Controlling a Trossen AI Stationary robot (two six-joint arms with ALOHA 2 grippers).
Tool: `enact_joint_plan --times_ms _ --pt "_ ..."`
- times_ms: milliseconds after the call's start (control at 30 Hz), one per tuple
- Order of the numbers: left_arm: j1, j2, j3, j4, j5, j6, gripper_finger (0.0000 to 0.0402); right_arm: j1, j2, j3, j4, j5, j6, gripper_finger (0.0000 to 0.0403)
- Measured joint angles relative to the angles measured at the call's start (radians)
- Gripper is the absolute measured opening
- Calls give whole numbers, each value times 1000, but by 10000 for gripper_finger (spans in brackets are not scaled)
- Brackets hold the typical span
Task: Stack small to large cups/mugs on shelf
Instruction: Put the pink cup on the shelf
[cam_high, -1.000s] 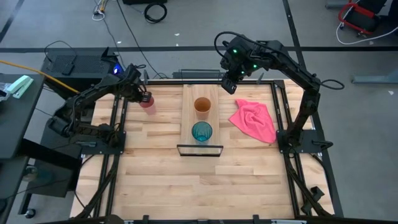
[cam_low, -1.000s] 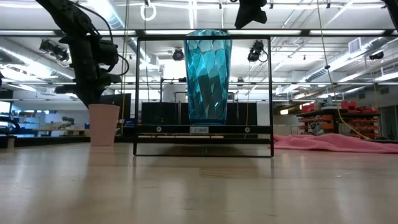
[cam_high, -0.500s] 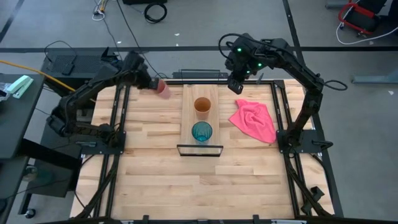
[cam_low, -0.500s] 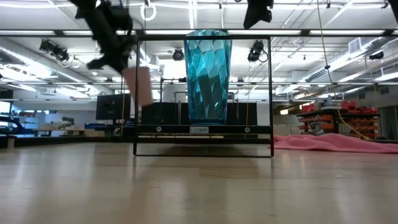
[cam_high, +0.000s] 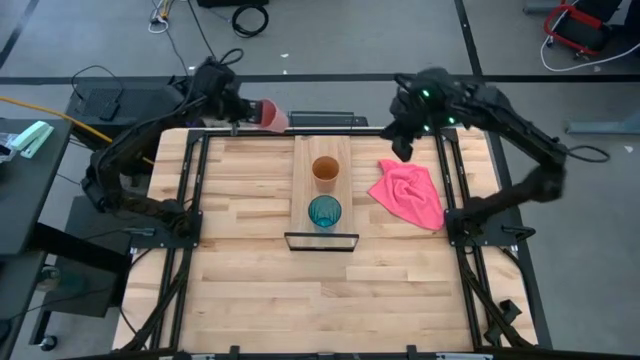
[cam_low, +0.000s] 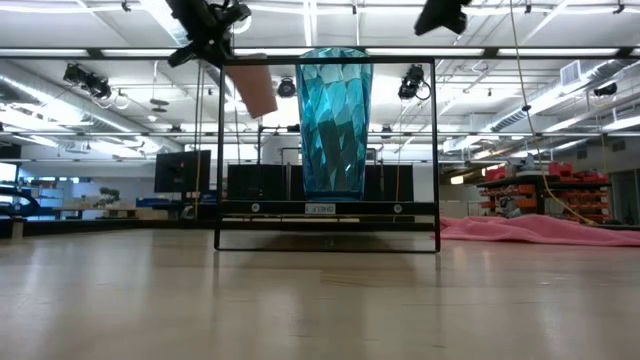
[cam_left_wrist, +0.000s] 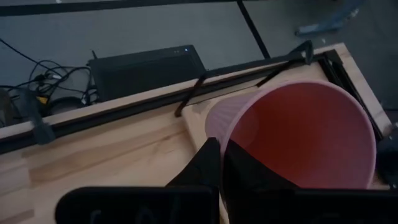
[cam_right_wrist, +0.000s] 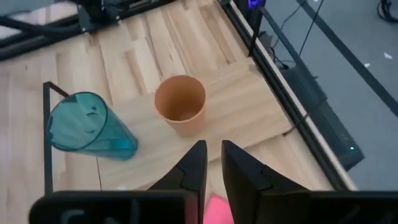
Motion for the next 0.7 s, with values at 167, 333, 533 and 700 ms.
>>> enact_joint_plan --times_ms 167,333,533,700 --pt "-31 113 108 -22 1 1 9 0 -210 -315 189 -4 99 54" --pt "-45 249 274 -66 0 19 9 3 -361 -506 256 -3 200 54" --pt "-81 416 469 -149 1 55 9 27 -462 -686 351 -4 287 54" --pt "-103 547 583 -199 48 114 9 49 -476 -814 484 -3 356 54"
